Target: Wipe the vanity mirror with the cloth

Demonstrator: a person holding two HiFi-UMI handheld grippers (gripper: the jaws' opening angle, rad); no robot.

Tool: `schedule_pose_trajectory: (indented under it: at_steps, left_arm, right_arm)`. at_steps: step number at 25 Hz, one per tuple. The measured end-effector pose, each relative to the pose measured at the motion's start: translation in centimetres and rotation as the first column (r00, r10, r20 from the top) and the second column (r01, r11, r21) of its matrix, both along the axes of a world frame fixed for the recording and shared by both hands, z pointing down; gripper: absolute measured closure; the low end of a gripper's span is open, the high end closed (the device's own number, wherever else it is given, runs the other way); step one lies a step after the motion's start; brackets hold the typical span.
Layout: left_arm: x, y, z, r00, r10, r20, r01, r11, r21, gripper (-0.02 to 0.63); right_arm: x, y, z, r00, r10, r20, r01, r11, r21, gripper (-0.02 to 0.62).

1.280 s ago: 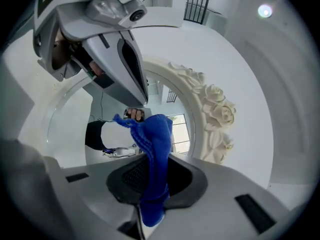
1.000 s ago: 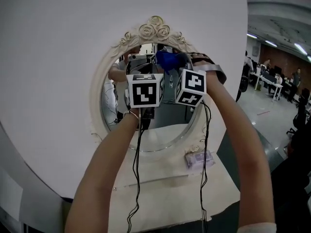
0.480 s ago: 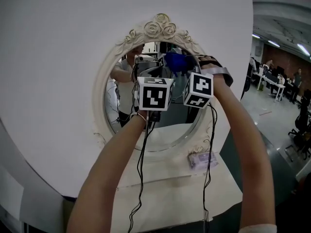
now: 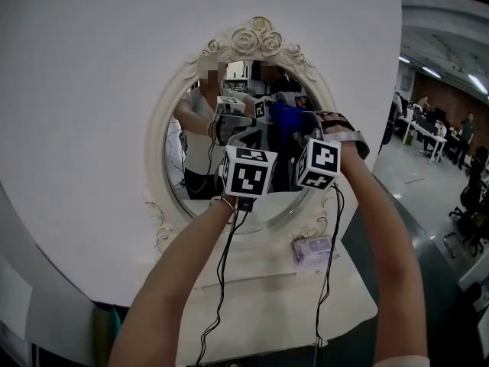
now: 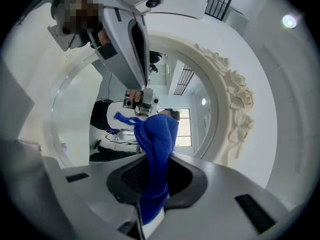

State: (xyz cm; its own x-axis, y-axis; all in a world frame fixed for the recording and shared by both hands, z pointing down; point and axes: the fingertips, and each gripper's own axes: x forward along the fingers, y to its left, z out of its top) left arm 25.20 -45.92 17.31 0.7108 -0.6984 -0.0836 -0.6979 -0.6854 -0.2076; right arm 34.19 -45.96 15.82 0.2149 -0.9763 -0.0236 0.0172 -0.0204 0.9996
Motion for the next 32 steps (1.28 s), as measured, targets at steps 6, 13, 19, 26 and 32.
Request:
schedule_pose_trajectory:
  at_steps: [6,13,19,26,32]
  left_arm:
    - [-0.1,-0.1,5.0,1.000,0.003,0.020,-0.002,0.998,-0.065,0.602]
    - [-0.4,0.2,13.7,0.998,0.011,0.063,-0.003,0.991,-0.131,0.602]
    - [-0.9,0.7,20.1,0.995,0.025,0.102,-0.005,0.980,-0.198,0.602]
    - [-0.9,2.0,25.6,0.989,0.060,0.138,-0.024,0.968,-0.251,0.601]
    - [-2.2,2.5,29.2,0.989,0.056,0.136,-0.012,0.950,-0.311,0.601]
  right_arm:
    - [0.6,0.0,5.2,0.998,0.000,0.062,0.002,0.999,-0.032,0.529]
    - [0.4,-0.1,11.5,0.993,-0.013,0.120,0.019,0.999,-0.043,0.529]
    - [-0.1,0.0,17.1,0.985,-0.027,0.173,0.039,0.997,-0.067,0.529]
    - [-1.5,0.0,24.4,0.967,-0.006,0.256,0.039,0.992,-0.122,0.529]
    - [-3.8,0.2,30.4,0.958,-0.003,0.287,0.065,0.976,-0.207,0.529]
